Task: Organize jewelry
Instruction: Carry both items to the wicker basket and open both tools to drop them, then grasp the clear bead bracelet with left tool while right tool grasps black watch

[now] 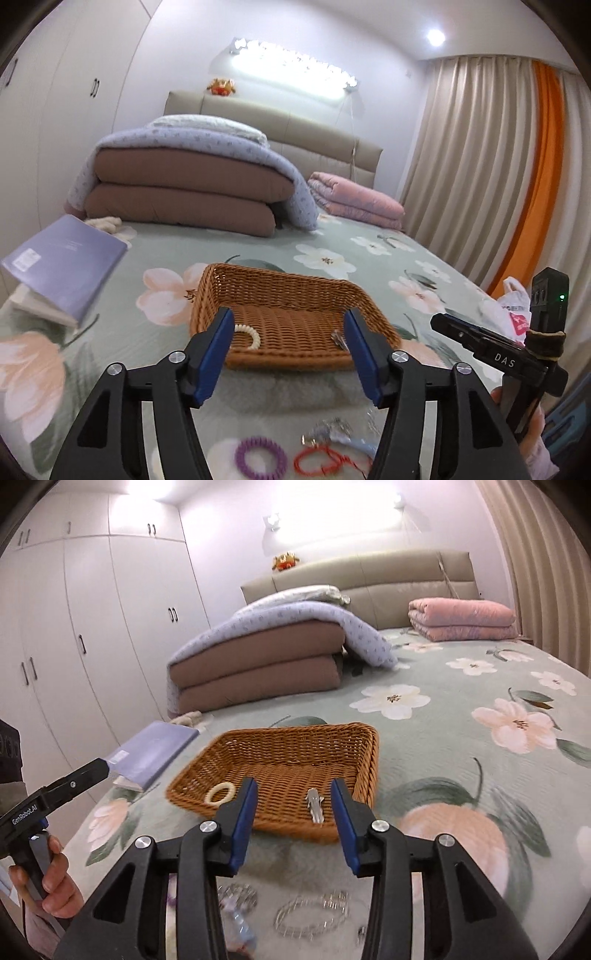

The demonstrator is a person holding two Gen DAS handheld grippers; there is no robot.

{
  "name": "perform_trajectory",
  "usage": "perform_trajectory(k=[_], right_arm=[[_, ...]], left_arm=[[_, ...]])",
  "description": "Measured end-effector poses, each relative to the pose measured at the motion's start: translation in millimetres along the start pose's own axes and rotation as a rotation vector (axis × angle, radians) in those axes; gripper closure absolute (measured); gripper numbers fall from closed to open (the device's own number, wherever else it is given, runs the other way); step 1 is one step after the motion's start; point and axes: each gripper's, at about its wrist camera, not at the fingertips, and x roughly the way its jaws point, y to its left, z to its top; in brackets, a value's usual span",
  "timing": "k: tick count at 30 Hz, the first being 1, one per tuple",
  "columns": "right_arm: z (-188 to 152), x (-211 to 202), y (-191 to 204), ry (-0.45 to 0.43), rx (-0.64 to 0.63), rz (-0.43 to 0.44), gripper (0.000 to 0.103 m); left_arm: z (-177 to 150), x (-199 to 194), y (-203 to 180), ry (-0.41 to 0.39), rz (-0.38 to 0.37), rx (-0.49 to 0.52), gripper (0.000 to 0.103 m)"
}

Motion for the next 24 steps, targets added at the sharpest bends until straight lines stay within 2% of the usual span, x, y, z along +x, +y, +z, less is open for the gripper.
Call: perform_trajectory(k=[4,8,14,18,24], right_arm=[[-8.3,-33.8,9.0,-0.031,-0.009,0.0,0.058],[-22.2,-62.7,20.2,-0.054,-0.035,-0.014,0.058],[-57.7,-91.0,33.0,-0.07,-0.08,-0.055,0.058],[-87.1,-88.1,29.4,-0.018,-0.043,-0.045,0.058],[-119.9,-65.6,23.5,0.091,0.0,-0.025,0.058]], left_arm=[[-7.0,-37.7,-9.8,-0.04,-0.015,-0.002,0.032],[-20.5,-72.7,-20.8,-0.079,-0.03,-0.006,0.031],[-49.4,-99.7,-29.0,-0.1,-0.034,-0.004,0.031],[-75.6,-96.8,-27.4,-0.048,-0.036,-0.027,0.031],[-117.9,-62.4,-12.5,0.104,0.0,-0.091,0.031]])
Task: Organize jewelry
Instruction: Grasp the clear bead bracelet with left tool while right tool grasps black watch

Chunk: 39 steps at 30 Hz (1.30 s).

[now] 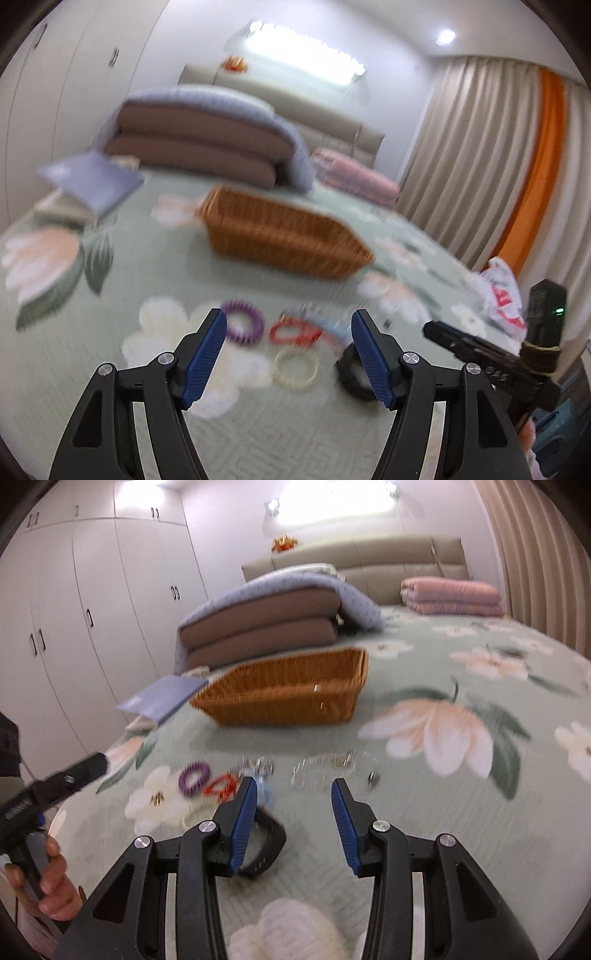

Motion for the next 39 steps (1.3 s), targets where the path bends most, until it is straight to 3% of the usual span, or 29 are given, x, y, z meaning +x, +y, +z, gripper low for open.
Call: perform_trajectory(k=[5,7,12,15,16,22,26,30,35,36,37,39], right_arm=[[-12.4,17.0,4.3,0.067,-0.003,0.003,0.058],[-16.5,24.1,6.8,0.09,-0.003,0.012,0.058],[-21.7,32.7,11.0,0.118,-0.015,0.01,0.058],[-20.2,34.4,12.0,0.127,-0.019,0.005,0.058],[-20.7,36.0,12.6,0.134,-0.022,-0.001,0.058],[-19.3,47.8,14.7,0.177,-0.025,-0.032,0.059],[-18.6,53.3,14.0,0.204,-0.021,-0.031,0.066],[-21.3,59.9,12.2,0.242,-0.009,-0.009,0.082],[-22.7,59.0,8.1,0.24,0.013,0.005,0.084],[-22.8,58.8,7.6,0.239,0.015,0.007,0.084],[-23.0,58.3,7.5,0.237,0.015,0.008,0.084],[-23.4,57.2,7.7,0.231,0.014,0.008,0.085]], left_arm=[[-17.0,44.6,8.4,0.153,0.04,-0.022,0.033],[-23.1,57.0,9.5,0.201,0.027,-0.029,0.046],[-28.6,68.9,5.0,0.244,0.033,-0.01,0.053],[-27.6,75.5,3.4,0.273,0.03,-0.013,0.074],[-28.8,79.1,3.0,0.292,0.024,-0.017,0.077],[-25.8,88.2,3.8,0.322,0.026,-0.033,0.077],[-25.0,94.1,-0.3,0.344,0.037,-0.016,0.077],[-25.2,98.6,-6.2,0.363,0.028,0.014,0.077],[-26.5,99.2,-7.0,0.364,0.017,0.024,0.077],[-26.7,98.8,-6.7,0.362,0.017,0.025,0.079],[-26.7,98.3,-6.8,0.358,0.022,0.026,0.09],[-27.3,98.1,-4.8,0.36,0.007,0.017,0.093]])
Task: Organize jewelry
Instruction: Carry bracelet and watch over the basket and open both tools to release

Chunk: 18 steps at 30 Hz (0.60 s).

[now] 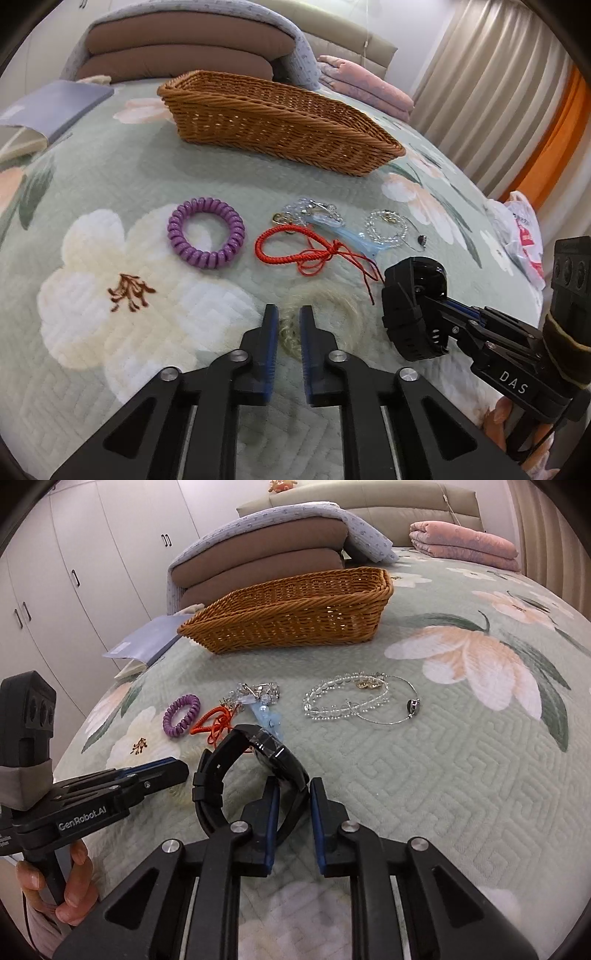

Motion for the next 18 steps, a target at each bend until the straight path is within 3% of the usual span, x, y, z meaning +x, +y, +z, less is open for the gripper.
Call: perform_trajectory(k=[12,18], right_arm=[[1.8,-18.6,-8.9,-0.073,0.04,0.017,0.085],[27.9,-38.0,-11.4,-0.114,0.038,0.012,0.085]], left_arm=[[1.4,-25.3,-3.4,-0.112,-0.042,-0.005,0.094],[27.6,-43.4,-10.9,-0.153,-0.025,0.038,0.094]])
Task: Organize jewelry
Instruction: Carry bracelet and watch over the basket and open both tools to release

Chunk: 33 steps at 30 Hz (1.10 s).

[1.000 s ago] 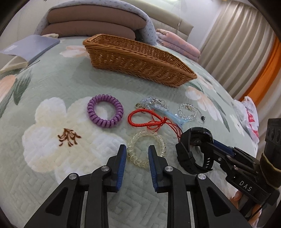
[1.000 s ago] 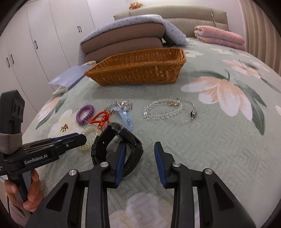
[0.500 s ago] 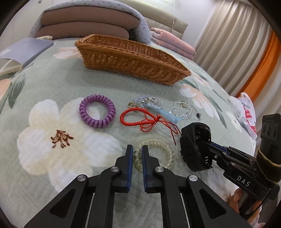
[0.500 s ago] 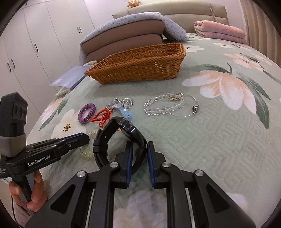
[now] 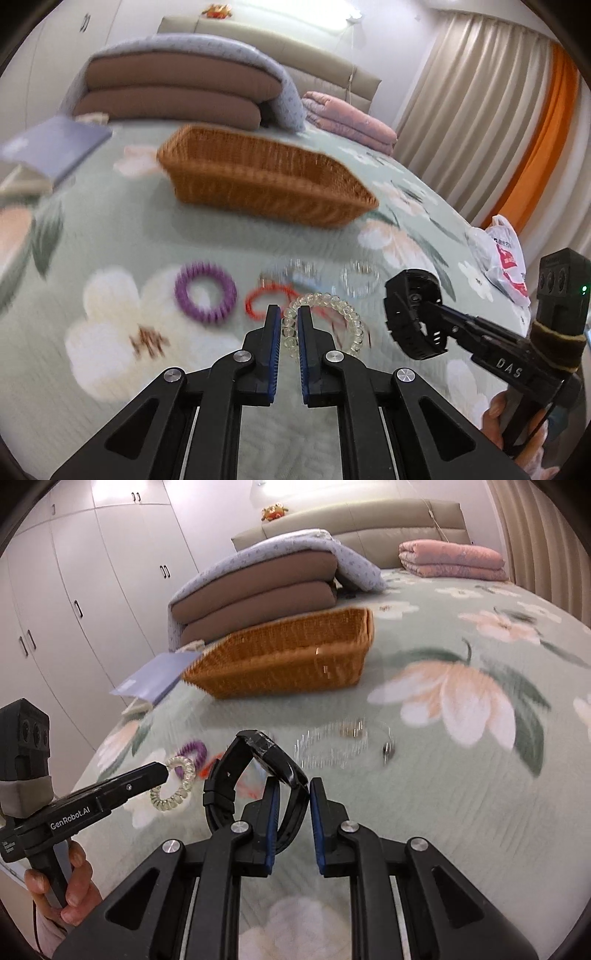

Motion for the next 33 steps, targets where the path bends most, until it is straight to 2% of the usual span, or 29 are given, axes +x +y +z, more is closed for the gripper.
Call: perform_trajectory(k=[7,10,13,17,21,28,33], right_arm=[[76.5,11.5,3.1,-0.081,-0.066,-0.059,0.085],[114.4,33.0,3.4,-0.103,-0.082,-0.082,0.085],[146.8,66.9,-1.1,-0.1,-0.078,-0.104,0.085],[168.7,114.4,-8.3,-0.064,-0.071,-0.132,0.085],[169.9,157.4,-19.9,-0.005,-0.051,-0.143,0.085],[159.9,176.6,-30.7,0.026,-0.036,-0.152,0.083],[162.1,165.1,-24.6,-0.027,-0.064,-0.169,0.084]], left_arm=[[94.7,5.8,-9.3,-0.113,0.047,0.107,0.094],[134.7,28.4,-7.9,-0.134,0.039,0.112,0.094],[160.3,62.0,-5.6,-0.124,0.036,0.114,0.094],[172.2,105.9,3.9,-0.095,0.052,0.1,0.094],[171.6,140.3,18.7,-0.048,0.065,0.068,0.094],[160.7,157.2,32.1,-0.015,0.077,0.038,0.094],[159.7,152.8,33.6,-0.025,0.084,0.03,0.094]])
